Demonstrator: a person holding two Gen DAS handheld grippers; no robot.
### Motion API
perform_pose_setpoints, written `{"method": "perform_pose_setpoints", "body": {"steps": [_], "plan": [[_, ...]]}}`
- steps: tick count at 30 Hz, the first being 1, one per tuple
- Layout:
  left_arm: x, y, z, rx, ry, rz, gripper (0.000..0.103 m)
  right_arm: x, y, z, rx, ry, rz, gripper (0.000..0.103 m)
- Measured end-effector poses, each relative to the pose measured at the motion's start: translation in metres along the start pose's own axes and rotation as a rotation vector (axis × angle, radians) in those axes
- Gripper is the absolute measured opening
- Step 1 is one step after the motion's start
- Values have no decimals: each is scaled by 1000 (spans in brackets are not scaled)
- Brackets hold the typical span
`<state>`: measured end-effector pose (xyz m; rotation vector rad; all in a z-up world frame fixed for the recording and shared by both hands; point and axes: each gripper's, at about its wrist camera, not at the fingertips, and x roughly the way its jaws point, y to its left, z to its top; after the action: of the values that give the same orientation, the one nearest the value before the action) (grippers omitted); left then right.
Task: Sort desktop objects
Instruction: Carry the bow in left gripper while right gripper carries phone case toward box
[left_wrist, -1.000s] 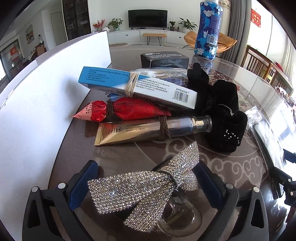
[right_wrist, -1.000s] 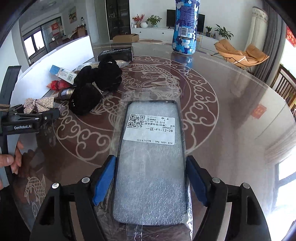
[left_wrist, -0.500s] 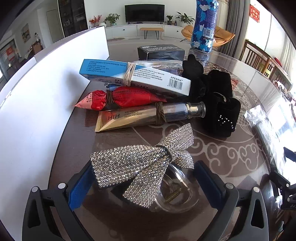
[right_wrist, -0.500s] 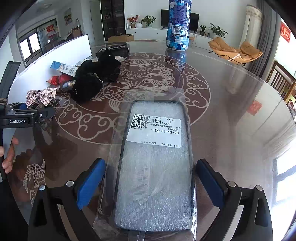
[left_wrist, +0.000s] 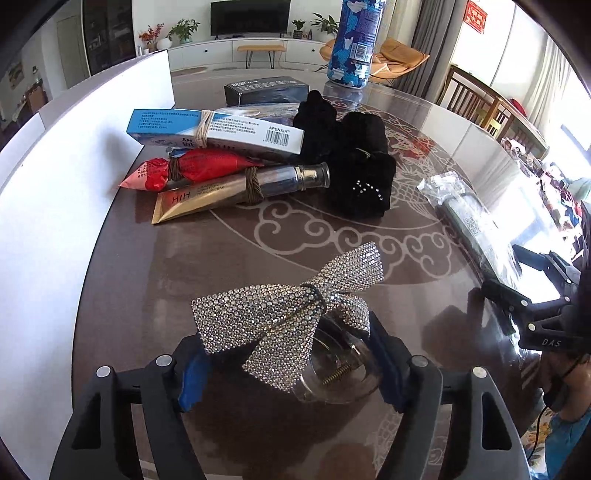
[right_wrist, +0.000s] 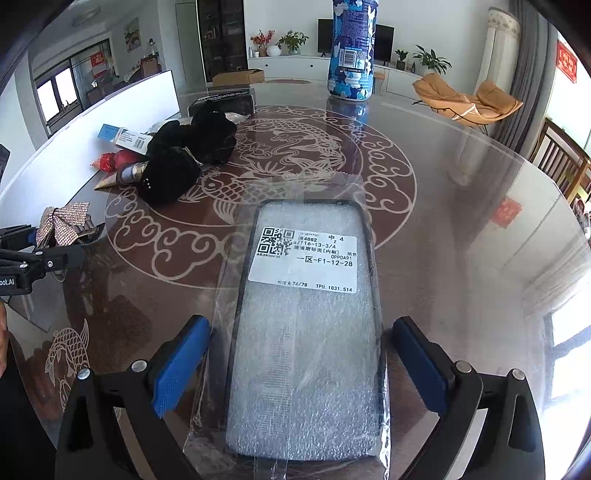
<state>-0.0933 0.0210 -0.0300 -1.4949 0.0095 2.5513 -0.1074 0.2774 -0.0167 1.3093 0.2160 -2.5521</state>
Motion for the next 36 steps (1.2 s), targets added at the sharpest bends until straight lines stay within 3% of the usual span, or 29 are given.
{"method": "perform_pose_setpoints", "body": {"steps": [5,7,13,19,23,25,26,28,31,36], "plan": [[1,-18,-8,69,30,108,87,1,-1,1,4,10,-1,103],[1,-20,-6,84,23,145,87,1,0,1,4,10,-1,103],[1,-9,-4,56,20,155,87,1,0,1,4,11,-1,103],[6,3,-2,-3,35,107,93,2,1,2,1,18,0,103],[6,3,-2,-5,42,106,97,11,0,18,-35,137,26,103],[6,0,-2,10,45,93,95,19,0,29,-71,216,48,103],[5,-3,-3,21,41,87,87,22,1,33,-86,248,55,102],[3,-10,-2,44,27,68,74,20,3,40,-120,256,68,79],[-6,-21,-8,79,1,59,74,17,4,42,-124,285,81,77],[-31,-29,-16,75,-55,26,74,-7,-1,29,-55,246,127,77]]}}
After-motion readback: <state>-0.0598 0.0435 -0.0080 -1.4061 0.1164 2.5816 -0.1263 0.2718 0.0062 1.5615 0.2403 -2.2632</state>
